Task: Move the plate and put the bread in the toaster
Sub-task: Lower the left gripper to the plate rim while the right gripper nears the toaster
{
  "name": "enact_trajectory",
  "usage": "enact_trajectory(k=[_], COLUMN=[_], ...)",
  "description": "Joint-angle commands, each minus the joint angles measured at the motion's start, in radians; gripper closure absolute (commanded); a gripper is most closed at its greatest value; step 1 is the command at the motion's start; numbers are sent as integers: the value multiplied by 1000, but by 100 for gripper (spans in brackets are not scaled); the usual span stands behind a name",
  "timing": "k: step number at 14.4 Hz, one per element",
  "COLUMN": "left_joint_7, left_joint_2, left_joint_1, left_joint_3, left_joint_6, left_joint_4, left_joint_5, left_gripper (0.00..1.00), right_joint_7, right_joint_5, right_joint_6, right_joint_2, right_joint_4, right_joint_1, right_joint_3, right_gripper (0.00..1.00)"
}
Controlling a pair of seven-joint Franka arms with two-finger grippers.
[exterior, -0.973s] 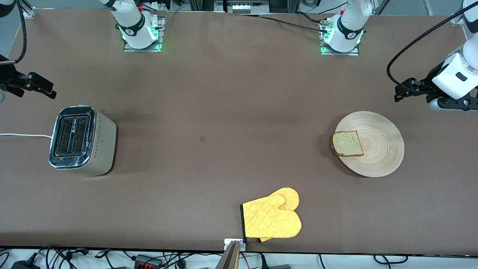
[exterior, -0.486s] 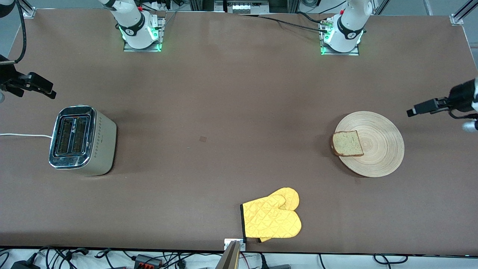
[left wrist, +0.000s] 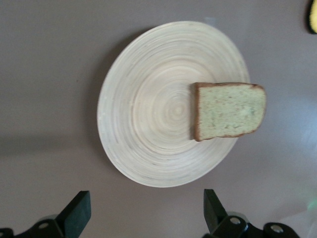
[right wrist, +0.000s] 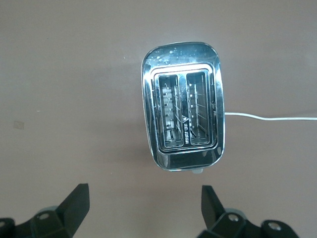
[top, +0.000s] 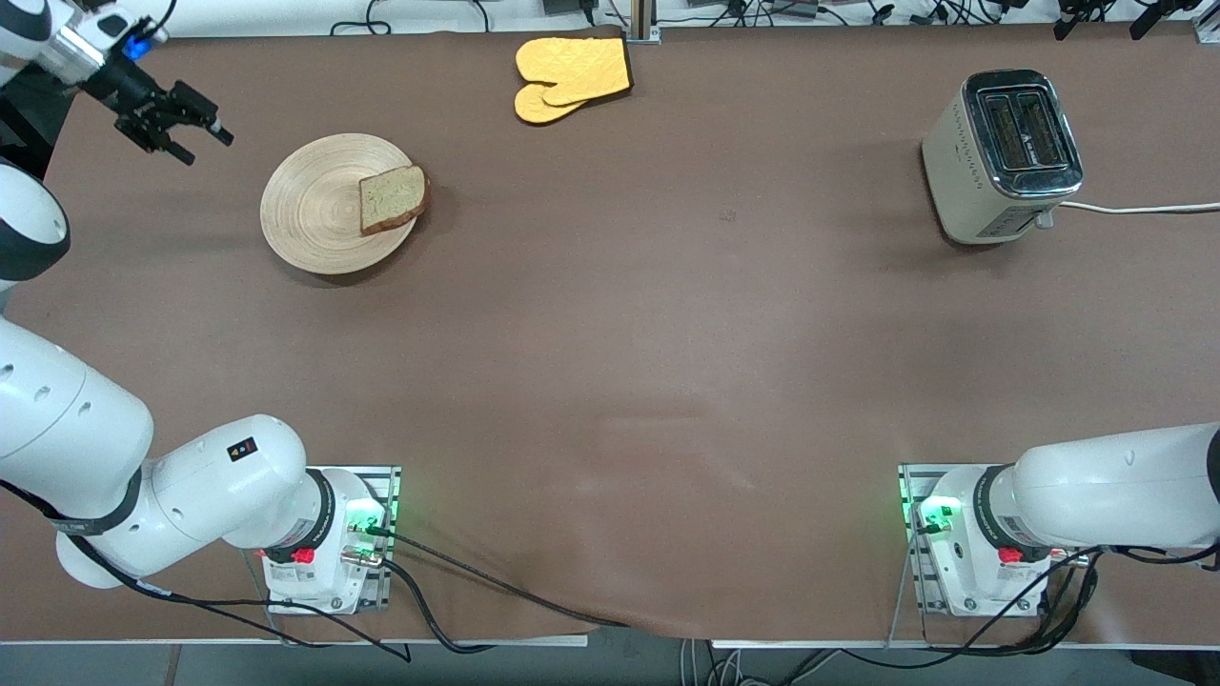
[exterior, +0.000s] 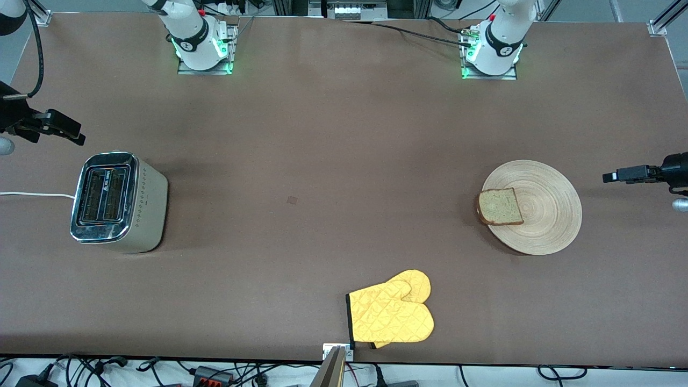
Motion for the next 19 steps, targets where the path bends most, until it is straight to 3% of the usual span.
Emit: enact_trajectory(k=[1, 6, 16, 19], left_joint_7=[36, 176, 229, 249], left_joint_2=[113, 247, 331, 341], left_joint_1=[41, 47, 55, 53], left_joint_3=[-13, -18, -23, -21], left_joint_6=[2, 43, 44, 48], left_joint_4=[49, 91, 108, 108], left_joint_5=[-28, -68, -140, -146], left_gripper=[0, 0, 3, 16], right_joint_7=[4, 2, 4, 4], right_joint_5=[-2, -2, 0, -2], right_joint_6=[-3, -3, 1, 4], right_joint_2=[-2, -1, 17, 21], right_joint_4=[2, 4, 7, 10], right_joint_1=[-5, -3, -2, 0], right_joint_3=[1, 1, 3, 4], right_gripper=[0, 0, 0, 0])
